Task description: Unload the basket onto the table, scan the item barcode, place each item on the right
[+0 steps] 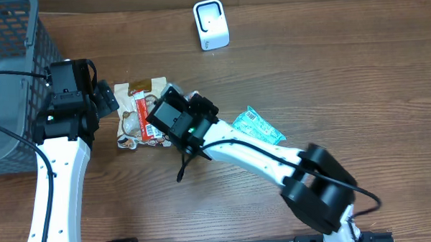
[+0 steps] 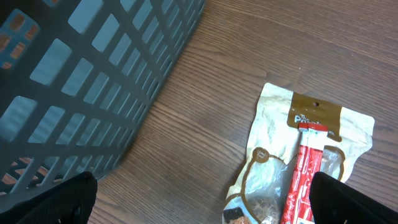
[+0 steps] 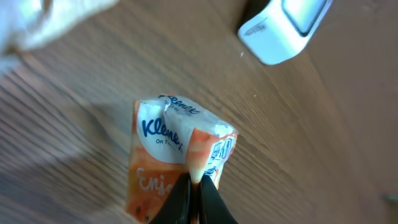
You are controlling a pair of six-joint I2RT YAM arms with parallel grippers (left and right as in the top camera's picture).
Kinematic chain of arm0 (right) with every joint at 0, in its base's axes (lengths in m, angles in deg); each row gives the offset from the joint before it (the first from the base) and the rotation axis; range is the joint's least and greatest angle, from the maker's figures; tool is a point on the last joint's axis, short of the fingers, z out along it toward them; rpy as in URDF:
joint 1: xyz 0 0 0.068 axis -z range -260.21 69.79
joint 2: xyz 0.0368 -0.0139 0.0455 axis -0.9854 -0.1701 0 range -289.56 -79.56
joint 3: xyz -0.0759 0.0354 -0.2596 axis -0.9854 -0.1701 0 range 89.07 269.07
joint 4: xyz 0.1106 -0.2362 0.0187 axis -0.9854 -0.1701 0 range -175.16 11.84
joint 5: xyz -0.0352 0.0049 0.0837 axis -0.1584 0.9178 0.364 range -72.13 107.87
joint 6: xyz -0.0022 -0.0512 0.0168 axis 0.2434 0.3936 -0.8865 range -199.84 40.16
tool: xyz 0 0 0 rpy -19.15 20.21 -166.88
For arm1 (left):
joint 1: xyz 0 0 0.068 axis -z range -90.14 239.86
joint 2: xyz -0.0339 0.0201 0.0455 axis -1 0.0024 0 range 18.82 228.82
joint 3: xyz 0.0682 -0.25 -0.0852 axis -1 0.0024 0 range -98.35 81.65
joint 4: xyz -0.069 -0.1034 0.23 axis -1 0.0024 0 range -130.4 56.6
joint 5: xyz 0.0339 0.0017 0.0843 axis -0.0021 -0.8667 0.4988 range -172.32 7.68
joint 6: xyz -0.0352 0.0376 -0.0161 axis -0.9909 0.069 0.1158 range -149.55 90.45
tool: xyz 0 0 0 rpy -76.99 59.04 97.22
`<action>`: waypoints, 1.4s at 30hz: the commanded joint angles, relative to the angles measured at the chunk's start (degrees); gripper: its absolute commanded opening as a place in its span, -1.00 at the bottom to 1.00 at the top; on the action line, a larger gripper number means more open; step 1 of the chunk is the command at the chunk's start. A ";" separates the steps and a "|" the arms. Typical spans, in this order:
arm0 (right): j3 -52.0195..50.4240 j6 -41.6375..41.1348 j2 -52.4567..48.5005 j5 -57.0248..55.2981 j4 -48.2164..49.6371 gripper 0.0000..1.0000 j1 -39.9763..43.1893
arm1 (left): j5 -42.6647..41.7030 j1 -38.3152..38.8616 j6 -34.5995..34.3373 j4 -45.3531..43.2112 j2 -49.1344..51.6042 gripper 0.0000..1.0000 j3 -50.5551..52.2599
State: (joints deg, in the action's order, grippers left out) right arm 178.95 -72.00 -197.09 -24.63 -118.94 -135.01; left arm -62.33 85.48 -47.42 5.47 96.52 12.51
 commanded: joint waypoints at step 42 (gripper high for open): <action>0.17 13.11 -6.84 1.09 4.28 -0.81 -3.32 | 0.96 0.17 0.07 -0.02 0.28 0.99 -0.70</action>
State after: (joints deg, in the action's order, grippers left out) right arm 178.93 -56.66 -203.72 -25.14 -114.87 -138.01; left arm -62.33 85.48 -47.42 5.44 96.52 12.51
